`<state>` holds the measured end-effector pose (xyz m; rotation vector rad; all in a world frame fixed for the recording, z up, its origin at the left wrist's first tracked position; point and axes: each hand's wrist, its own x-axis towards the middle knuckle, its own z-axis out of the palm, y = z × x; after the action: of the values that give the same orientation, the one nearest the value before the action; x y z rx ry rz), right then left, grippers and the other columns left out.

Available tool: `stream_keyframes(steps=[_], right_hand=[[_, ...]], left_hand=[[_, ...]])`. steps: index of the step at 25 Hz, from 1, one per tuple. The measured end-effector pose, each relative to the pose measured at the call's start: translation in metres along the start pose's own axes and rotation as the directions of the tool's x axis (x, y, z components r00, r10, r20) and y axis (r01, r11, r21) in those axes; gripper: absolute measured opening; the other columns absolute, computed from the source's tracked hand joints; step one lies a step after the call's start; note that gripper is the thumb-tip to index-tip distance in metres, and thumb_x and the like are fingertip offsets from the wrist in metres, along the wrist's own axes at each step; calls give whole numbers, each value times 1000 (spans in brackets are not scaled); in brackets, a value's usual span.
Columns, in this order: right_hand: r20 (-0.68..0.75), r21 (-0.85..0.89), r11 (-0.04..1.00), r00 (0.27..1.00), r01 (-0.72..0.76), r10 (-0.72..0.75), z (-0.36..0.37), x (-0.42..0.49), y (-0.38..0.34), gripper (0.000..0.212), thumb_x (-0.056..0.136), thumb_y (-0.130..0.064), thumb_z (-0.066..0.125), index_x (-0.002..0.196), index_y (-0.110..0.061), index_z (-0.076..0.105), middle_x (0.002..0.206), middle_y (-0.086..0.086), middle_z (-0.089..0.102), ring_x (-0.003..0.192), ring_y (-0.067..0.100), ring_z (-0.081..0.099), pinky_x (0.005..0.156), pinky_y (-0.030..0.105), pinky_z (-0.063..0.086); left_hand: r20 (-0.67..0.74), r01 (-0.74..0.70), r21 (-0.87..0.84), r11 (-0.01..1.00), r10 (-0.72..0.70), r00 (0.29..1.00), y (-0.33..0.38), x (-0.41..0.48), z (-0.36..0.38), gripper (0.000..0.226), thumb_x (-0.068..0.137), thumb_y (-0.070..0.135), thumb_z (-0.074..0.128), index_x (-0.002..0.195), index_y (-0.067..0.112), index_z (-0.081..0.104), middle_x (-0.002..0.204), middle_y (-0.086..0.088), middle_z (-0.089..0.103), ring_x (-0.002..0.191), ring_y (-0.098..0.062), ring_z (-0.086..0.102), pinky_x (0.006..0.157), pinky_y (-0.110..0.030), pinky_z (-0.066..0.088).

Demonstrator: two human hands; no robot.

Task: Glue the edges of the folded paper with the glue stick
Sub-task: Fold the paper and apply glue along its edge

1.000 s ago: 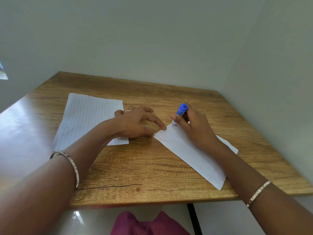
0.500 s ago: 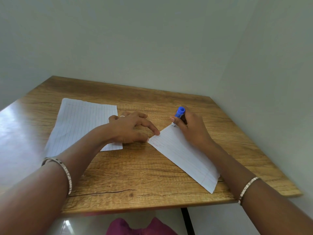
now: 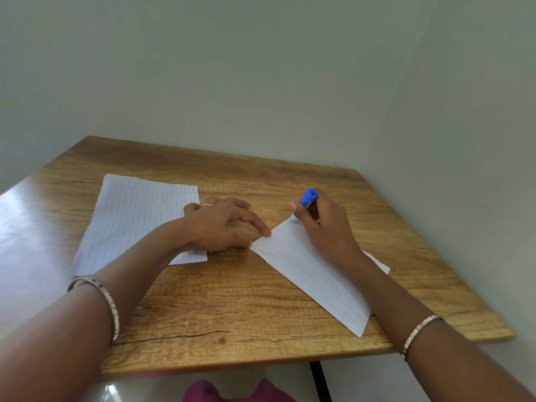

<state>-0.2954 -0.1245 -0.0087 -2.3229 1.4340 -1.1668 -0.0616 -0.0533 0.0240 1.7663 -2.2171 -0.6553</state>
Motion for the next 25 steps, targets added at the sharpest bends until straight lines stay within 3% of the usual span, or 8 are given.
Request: stream_keyframes(steps=[2,7,10,16,20,25], right_hand=[[-5,-33,999,1000,-8,8,2,2,3,26,97,-37,64,91,-13,58,71,1,60,61,9,49,59,19,36],[-71,19,998,995,-67,68,3,6,8,24,97,-35,65,99,-12,59,76,7,68,71,26,67,67,35,52],[-78,60,995,993,-81,85,0,3,8,24,96,-38,65,97,-15,58,77,9,69,72,28,69,68,47,59],[8,-34,998,998,56,-56,-1,-1,5,24,95,-35,66,94,-11,63,78,5,68,71,22,62,66,35,51],[-14,-97,995,1000,4,-5,1,6,10,21,95,-31,67,97,-11,63,78,2,65,70,18,57,62,22,38],[-65,47,988,987,-144,147,-4,5,9,22,96,-32,66,97,-10,63,75,0,68,70,24,67,69,38,56]], left_hand=[[2,1,-1,1000,-1,1000,0,0,0,31,88,45,66,108,67,59,158,19,27,151,-22,10,116,-60,1],[-9,-1,-12,1000,1,1000,0,-1,0,32,87,45,67,111,66,60,158,21,28,151,-21,9,116,-60,1],[-7,1,-22,1000,-2,1000,0,-1,0,32,87,46,66,111,67,59,157,21,28,151,-20,8,115,-59,0],[-3,3,-16,1000,-3,1000,-1,0,0,33,88,46,66,111,67,59,157,21,28,151,-20,10,115,-59,0],[-3,1,-19,1000,-1,1000,-1,0,0,33,88,46,66,111,68,59,157,22,28,150,-20,9,115,-60,0],[-5,-3,-26,1000,3,1000,-1,1,1,34,87,45,67,110,68,59,156,22,28,150,-20,9,115,-60,0]])
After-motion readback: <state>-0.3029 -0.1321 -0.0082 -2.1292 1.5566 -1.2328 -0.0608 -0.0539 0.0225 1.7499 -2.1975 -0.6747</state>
